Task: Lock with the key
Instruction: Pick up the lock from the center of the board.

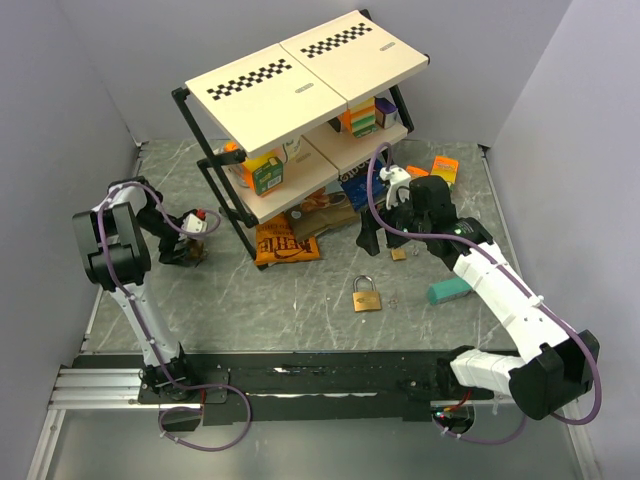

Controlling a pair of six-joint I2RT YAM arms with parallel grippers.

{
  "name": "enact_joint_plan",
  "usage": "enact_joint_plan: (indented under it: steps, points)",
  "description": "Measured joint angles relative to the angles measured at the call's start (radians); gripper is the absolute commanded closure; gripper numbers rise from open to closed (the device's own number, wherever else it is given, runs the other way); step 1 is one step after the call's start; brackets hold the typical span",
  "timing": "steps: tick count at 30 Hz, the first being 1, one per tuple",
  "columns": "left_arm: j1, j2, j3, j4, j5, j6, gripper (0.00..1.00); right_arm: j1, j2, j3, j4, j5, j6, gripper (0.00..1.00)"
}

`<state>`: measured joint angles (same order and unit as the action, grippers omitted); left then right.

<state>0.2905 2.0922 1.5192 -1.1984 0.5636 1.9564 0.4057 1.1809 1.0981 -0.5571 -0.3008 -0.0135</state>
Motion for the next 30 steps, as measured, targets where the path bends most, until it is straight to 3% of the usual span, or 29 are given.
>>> enact_joint_plan:
  steps: [5,11,13,18,22,26,30]
  points:
    - [-0.002,0.002,0.003,0.010,-0.005,0.007,0.40,0.000,0.000,0.000,-0.007,0.000,0.000,0.01]
    - [-0.006,0.000,0.000,0.010,-0.006,0.014,0.56,0.000,-0.001,0.000,-0.015,0.000,0.001,0.01]
    - [-0.006,-0.023,-0.033,0.024,-0.003,0.014,0.62,0.000,-0.004,0.000,-0.015,0.000,0.006,0.01]
    - [-0.013,-0.163,-0.229,0.040,0.007,0.014,0.93,-0.001,-0.037,-0.026,-0.013,-0.010,0.050,0.01]
    - [-0.036,-0.334,-0.349,0.026,0.049,-0.014,0.99,-0.005,-0.061,-0.057,-0.011,-0.026,0.096,0.01]
    - [-0.107,-0.520,-0.381,0.006,0.119,-0.092,0.99,-0.018,-0.078,-0.098,-0.012,-0.071,0.151,0.01]
    - [-0.240,-0.714,-0.435,0.025,0.182,-0.238,0.99,-0.025,-0.079,-0.109,-0.006,-0.250,0.146,0.01]
